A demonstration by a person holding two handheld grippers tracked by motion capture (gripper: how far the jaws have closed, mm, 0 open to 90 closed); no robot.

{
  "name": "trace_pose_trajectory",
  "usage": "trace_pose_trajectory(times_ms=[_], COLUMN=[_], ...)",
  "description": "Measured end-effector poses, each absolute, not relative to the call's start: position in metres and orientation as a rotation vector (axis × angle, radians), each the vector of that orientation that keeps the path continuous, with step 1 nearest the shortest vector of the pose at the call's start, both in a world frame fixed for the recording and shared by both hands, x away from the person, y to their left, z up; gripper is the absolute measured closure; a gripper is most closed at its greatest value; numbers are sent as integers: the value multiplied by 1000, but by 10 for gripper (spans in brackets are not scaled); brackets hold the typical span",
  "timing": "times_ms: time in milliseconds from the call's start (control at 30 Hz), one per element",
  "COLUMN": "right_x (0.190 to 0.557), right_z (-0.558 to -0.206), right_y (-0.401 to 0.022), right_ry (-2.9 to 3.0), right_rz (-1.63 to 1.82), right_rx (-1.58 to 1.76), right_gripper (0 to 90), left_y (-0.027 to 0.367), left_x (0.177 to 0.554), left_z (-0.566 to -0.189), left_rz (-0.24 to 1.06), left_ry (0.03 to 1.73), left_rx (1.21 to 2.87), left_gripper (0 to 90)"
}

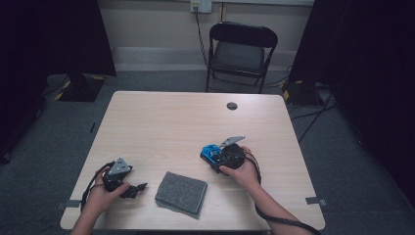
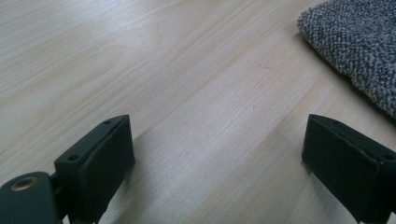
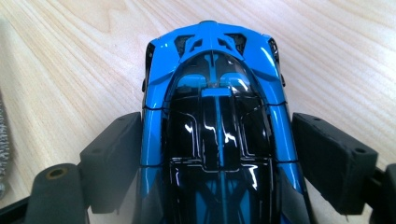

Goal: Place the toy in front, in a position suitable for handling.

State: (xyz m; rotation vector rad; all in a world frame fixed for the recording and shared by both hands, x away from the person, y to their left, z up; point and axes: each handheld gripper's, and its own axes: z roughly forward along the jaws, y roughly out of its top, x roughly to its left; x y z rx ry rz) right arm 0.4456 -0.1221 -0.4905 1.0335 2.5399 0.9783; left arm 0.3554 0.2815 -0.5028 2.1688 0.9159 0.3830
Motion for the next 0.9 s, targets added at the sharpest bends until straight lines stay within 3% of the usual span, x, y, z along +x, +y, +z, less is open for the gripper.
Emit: trace_pose_trajectory(times_ms=[433,633,900], right_x=[448,449,449], right_z=[-481,-486,-488], right_y=[-115,-113,-112], right_ry=[2557,2546,2555], right_rz=[942,934,910], right_rx=[1013,1017,1011], right_gripper=[175,242,252], left_y=[282,282,282], left_x=[356,356,356], left_z=[-503,-503,-503], left_rz=[385,388,389], left_ry=[913,909,908], left_rx=[2172,2177,2178], left_gripper=[85,82,80])
